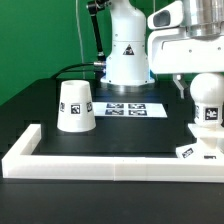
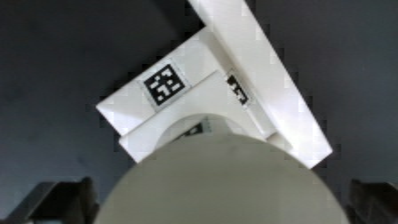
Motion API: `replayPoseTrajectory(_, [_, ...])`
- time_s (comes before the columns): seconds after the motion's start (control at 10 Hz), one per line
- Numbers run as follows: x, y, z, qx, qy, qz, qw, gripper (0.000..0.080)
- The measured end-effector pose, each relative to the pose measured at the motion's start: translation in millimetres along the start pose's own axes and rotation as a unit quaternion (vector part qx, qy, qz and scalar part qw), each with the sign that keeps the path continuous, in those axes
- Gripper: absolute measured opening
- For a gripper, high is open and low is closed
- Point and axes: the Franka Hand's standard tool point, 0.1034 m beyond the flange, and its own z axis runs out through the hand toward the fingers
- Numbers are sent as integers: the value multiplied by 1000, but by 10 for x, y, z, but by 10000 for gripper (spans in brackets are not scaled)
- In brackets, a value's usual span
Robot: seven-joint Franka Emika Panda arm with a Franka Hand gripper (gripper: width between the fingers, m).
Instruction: Assemble lamp
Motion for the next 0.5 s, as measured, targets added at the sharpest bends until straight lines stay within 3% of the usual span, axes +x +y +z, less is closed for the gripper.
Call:
replayPoseTrajectory(0.2, [2, 3, 0, 0, 0, -59, 998, 698])
replayPoseTrajectory(0.4, [43, -17, -18, -15, 17, -195, 980, 698])
replayPoseTrajectory(0.5, [61, -4, -16, -16, 22, -230, 973, 698])
